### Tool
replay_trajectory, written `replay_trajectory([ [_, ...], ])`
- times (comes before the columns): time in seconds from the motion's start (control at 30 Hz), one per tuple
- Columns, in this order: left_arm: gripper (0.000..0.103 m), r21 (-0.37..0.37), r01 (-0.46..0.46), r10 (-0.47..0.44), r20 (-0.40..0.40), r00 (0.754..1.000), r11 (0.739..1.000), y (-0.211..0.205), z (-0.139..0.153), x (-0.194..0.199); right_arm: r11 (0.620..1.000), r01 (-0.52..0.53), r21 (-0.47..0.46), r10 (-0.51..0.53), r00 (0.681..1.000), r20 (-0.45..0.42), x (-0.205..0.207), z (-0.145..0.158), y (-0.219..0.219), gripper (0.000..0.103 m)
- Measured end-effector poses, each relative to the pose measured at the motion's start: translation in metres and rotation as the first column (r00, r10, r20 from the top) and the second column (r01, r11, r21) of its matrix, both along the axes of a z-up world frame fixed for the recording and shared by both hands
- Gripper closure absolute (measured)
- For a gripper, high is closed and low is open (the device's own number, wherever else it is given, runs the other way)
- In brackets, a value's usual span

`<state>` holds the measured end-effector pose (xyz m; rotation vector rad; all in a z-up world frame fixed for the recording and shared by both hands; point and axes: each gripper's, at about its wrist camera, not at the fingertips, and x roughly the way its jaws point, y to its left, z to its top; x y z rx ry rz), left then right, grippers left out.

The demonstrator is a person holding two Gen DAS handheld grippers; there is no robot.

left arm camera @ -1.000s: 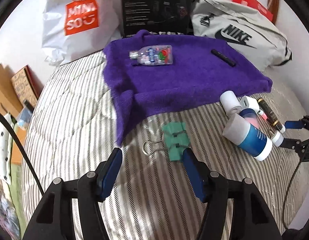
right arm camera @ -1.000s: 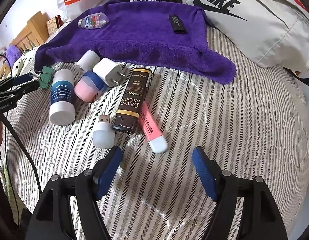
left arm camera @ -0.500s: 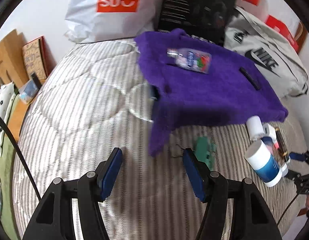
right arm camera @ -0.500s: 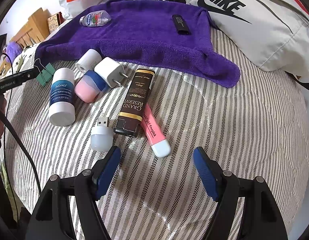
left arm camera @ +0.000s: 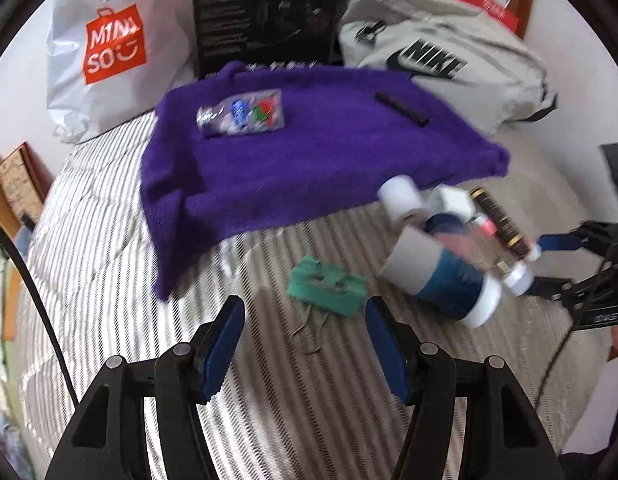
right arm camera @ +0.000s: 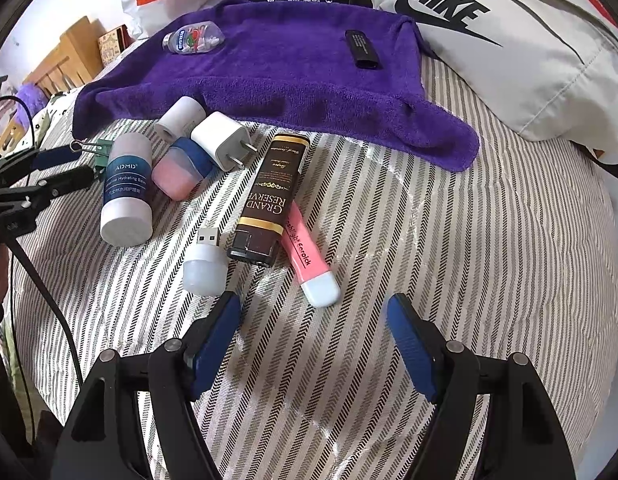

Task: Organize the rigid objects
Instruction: 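Lift the green binder clip off the bed with the left tool, then hold the green clip with the left tool while the right tool grasps the Grand Reserve box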

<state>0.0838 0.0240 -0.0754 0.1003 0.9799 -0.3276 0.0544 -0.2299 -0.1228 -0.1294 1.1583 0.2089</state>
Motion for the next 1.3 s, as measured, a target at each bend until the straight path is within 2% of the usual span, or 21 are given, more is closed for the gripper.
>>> replay_trajectory([
  [0.1, 0.038, 0.009, -0.004, 0.004, 0.005, 1.000, 1.000, 0.001, 0.001, 0.004, 1.000, 0.002, -0.002, -0.002, 1.000, -0.001, 0.000, 0.000, 0.000, 0.028],
  [0.43, 0.038, 0.076, 0.094, -0.094, -0.007, 0.996, 0.993, -0.021, -0.011, 0.019, 1.000, 0.001, -0.003, -0.001, 1.000, -0.005, -0.003, 0.001, 0.000, 0.028],
  [0.47, 0.039, 0.085, 0.097, -0.096, -0.012, 0.995, 0.992, -0.022, -0.013, 0.020, 1.000, 0.001, -0.004, -0.001, 1.000, -0.005, -0.003, 0.001, 0.000, 0.028],
  [0.53, 0.055, 0.072, 0.108, -0.107, -0.011, 0.994, 0.992, -0.023, -0.014, 0.020, 1.000, 0.000, -0.005, 0.000, 1.000, -0.006, -0.003, 0.001, -0.001, 0.028],
  [0.57, 0.060, 0.057, 0.104, -0.103, -0.010, 0.995, 0.993, -0.021, -0.014, 0.021, 1.000, -0.001, -0.004, 0.001, 1.000, -0.007, -0.003, 0.001, -0.001, 0.028],
  [0.7, 0.060, 0.013, 0.092, -0.091, -0.018, 0.996, 0.996, -0.017, -0.012, 0.021, 1.000, 0.003, -0.005, -0.003, 1.000, -0.008, -0.003, 0.001, -0.002, 0.028],
  [0.9, 0.060, 0.008, 0.055, -0.055, -0.012, 0.998, 0.998, -0.008, -0.004, 0.014, 1.000, 0.013, -0.018, -0.013, 1.000, 0.006, -0.004, 0.005, -0.002, 0.028],
  [1.03, 0.060, -0.014, 0.013, -0.013, -0.015, 1.000, 1.000, 0.004, -0.002, 0.013, 0.999, 0.027, 0.023, -0.028, 0.999, 0.021, -0.002, 0.011, -0.006, 0.028],
  [1.23, 0.060, -0.003, 0.004, -0.004, -0.029, 1.000, 1.000, 0.006, -0.005, 0.012, 0.983, 0.045, 0.177, -0.053, 0.998, 0.043, 0.011, 0.022, -0.015, 0.028],
  [1.3, 0.060, 0.015, 0.005, -0.005, -0.030, 1.000, 1.000, 0.002, -0.009, 0.013, 0.980, 0.056, 0.189, -0.066, 0.997, 0.049, 0.021, 0.022, -0.014, 0.028],
])
